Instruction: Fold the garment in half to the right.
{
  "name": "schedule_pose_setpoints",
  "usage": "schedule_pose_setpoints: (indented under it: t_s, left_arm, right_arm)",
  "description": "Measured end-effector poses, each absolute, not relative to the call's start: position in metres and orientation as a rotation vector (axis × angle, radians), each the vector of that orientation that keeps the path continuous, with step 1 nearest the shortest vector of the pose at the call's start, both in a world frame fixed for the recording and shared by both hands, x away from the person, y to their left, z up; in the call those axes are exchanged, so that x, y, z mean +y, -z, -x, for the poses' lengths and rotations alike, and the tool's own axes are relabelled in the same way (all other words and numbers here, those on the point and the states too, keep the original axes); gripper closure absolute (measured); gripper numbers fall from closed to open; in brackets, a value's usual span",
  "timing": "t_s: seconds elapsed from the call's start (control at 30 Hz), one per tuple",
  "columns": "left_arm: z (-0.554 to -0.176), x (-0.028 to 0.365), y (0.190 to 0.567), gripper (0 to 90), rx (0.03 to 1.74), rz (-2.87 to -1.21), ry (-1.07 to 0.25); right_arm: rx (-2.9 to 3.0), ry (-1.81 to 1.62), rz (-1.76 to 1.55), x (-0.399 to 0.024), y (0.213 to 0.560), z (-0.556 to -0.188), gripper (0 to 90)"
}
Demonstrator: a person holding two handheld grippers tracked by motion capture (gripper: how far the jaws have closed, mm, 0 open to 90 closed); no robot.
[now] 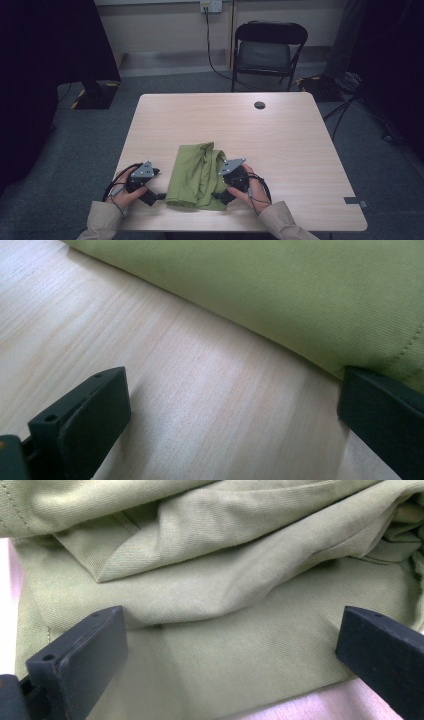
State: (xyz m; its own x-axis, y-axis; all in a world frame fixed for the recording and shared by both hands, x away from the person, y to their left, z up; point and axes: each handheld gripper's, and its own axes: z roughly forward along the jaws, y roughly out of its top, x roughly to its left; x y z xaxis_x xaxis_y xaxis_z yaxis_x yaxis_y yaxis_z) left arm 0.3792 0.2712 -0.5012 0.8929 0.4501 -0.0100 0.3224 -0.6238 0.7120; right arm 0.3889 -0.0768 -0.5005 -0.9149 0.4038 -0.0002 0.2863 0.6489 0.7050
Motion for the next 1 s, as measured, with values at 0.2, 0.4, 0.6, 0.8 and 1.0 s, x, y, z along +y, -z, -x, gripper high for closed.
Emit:
schedule_pose_setpoints:
  t_s: [0.2, 0.4, 0.6, 0.8, 1.0]
  left_arm:
    - [-0.373, 0.263, 0.501, 0.0, 0.564, -2.291, -0.222]
    - [-0.369, 0.255, 0.501, 0.0, 0.545, -2.295, -0.213]
    - [-0.369, 0.254, 0.501, 0.0, 0.544, -2.294, -0.212]
    - [-0.369, 0.255, 0.501, 0.0, 0.541, -2.294, -0.211]
    - [-0.369, 0.255, 0.501, 0.0, 0.541, -2.294, -0.212]
  right_arm:
    - [2.711, -1.095, -0.602, -0.076, 0.498, -0.391, 0.0]
    - [2.668, -1.148, -0.634, -0.077, 0.485, -0.390, 2.4]
    - [2.634, -1.169, -0.577, -0.066, 0.468, -0.387, 8.2]
    - [2.581, -1.246, -0.557, -0.051, 0.450, -0.391, 14.9]
    - [2.576, -1.292, -0.540, -0.035, 0.440, -0.397, 27.7]
